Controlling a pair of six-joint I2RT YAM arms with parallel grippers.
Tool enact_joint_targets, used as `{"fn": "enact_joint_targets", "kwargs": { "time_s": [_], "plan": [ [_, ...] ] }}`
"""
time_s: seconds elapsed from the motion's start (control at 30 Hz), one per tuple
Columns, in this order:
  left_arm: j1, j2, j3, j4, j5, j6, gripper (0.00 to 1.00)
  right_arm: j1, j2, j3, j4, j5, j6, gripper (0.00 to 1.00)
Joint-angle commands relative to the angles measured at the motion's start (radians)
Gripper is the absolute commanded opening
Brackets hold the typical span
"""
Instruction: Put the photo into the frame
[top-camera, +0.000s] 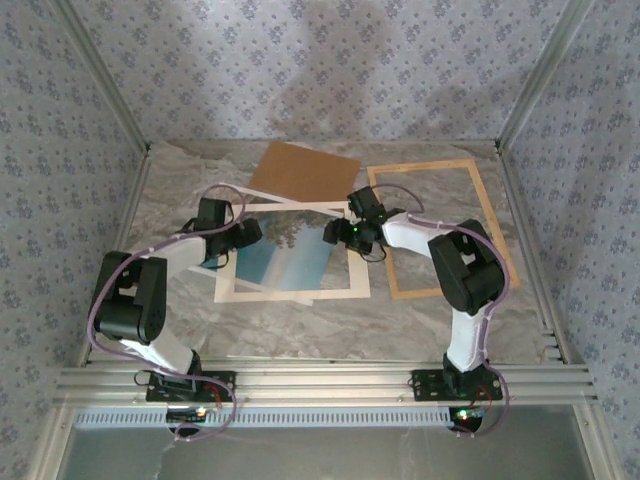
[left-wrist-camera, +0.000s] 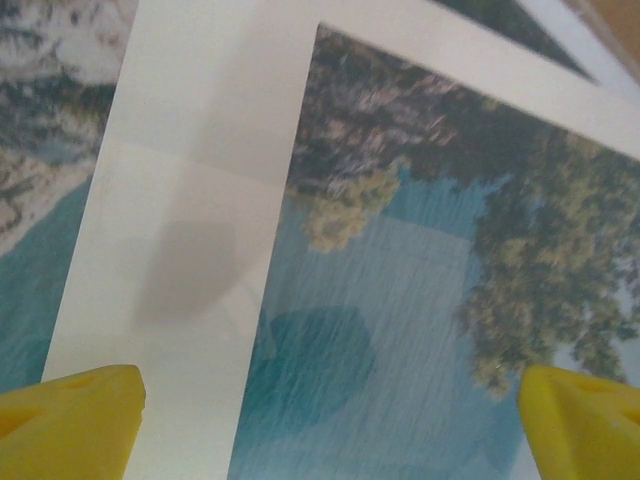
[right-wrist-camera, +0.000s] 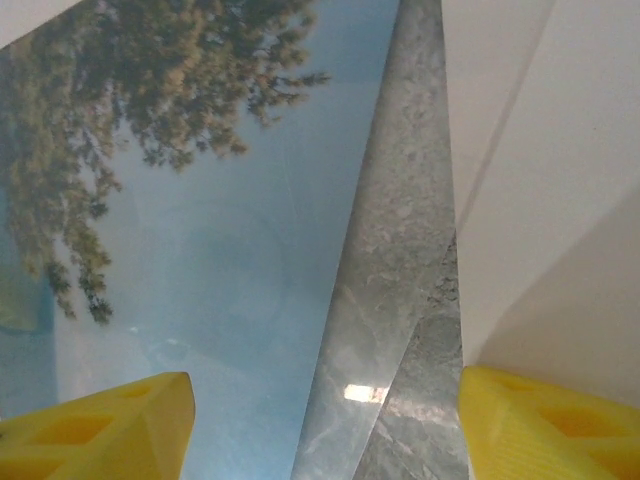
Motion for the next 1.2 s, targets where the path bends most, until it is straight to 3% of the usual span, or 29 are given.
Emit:
{"fn": "enact_joint_targets", "kwargs": {
  "time_s": [0.0,1.17],
  "plan": [
    [0.007,-0.006,-0.049,0.031,0.030,-0.021,0.96,0.002,0.034,-0.016,0.053,-0.032,0.057,0.70],
    [0.006,-0.034,-0.160,0.077,0.099,-0.041,0.95,-0.030,0.022,-0.160,0.519,-0.225,0.203,0.48]
  ]
}}
